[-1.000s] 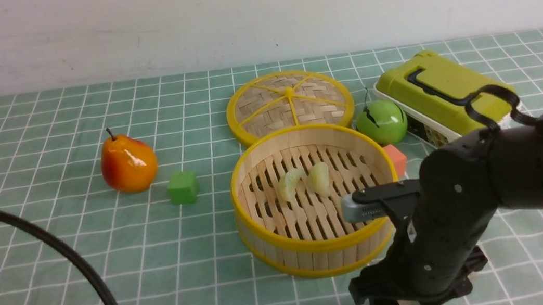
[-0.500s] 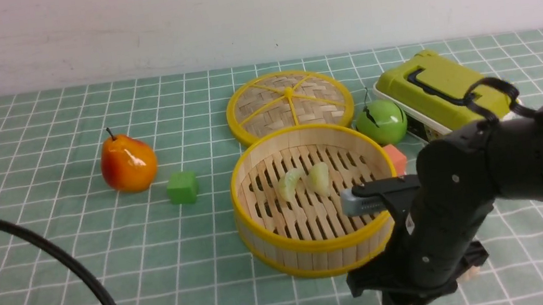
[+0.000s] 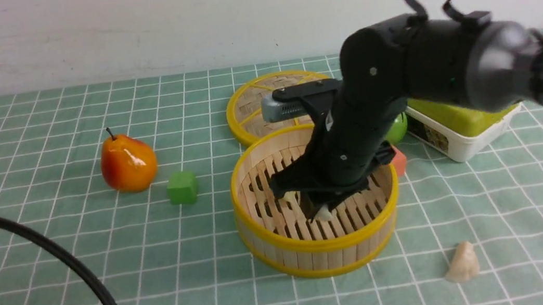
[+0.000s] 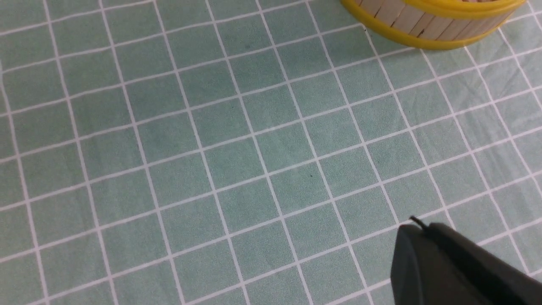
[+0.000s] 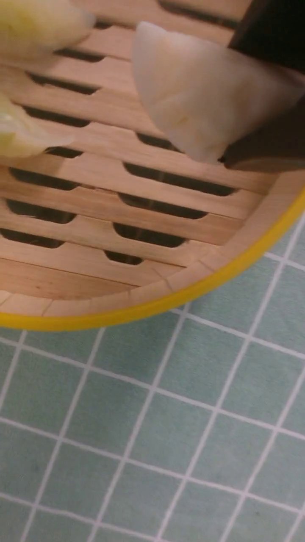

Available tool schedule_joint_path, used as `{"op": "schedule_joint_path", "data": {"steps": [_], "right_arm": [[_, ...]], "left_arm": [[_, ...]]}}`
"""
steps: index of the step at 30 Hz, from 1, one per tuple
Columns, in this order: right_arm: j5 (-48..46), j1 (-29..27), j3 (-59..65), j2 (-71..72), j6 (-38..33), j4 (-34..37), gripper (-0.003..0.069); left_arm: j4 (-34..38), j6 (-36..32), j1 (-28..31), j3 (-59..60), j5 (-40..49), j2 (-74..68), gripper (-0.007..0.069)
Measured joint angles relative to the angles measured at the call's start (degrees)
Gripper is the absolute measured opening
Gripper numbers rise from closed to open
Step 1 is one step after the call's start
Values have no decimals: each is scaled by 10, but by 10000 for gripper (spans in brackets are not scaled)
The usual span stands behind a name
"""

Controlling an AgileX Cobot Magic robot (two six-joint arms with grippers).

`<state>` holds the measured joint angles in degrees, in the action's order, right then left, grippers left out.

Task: Put the dumplings into the steamer on the table with the blue tablecloth.
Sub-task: 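Place the dumpling in the bamboo steamer basket with the right gripper, then reach for and grasp a dumpling lying on the table beside the steamer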

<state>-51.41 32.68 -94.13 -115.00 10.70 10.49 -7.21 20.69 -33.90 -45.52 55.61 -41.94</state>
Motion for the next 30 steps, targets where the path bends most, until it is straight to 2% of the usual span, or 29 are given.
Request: {"op": "schedule_joint_path", "data": {"steps": [4,12,15,17,18,22,26,30], "right_arm": [[-1,0,-43,-61,-1,0,214],[0,0,-56,-84,-1,-1,225],[0,0,-57,-84,-1,-4,277],[-8,0,-64,-85,-1,-3,369],[-14,0,-68,-85,-1,-3,383],[-83,0,-96,-57,-13,-3,486],[-146,0,-85,31,-30,-20,499],[-167,0,16,133,-9,-83,489]], "left_arm": [[-8,0,-1,0,0,0,-14],[-23,0,-1,0,-6,0,-14],[-23,0,-1,0,-6,0,-14],[-23,0,-1,0,-6,0,-14],[-23,0,-1,0,-6,0,-14],[-24,0,-1,0,-1,0,-14],[-24,0,-1,0,7,0,-14],[-24,0,-1,0,9,0,-13]]}}
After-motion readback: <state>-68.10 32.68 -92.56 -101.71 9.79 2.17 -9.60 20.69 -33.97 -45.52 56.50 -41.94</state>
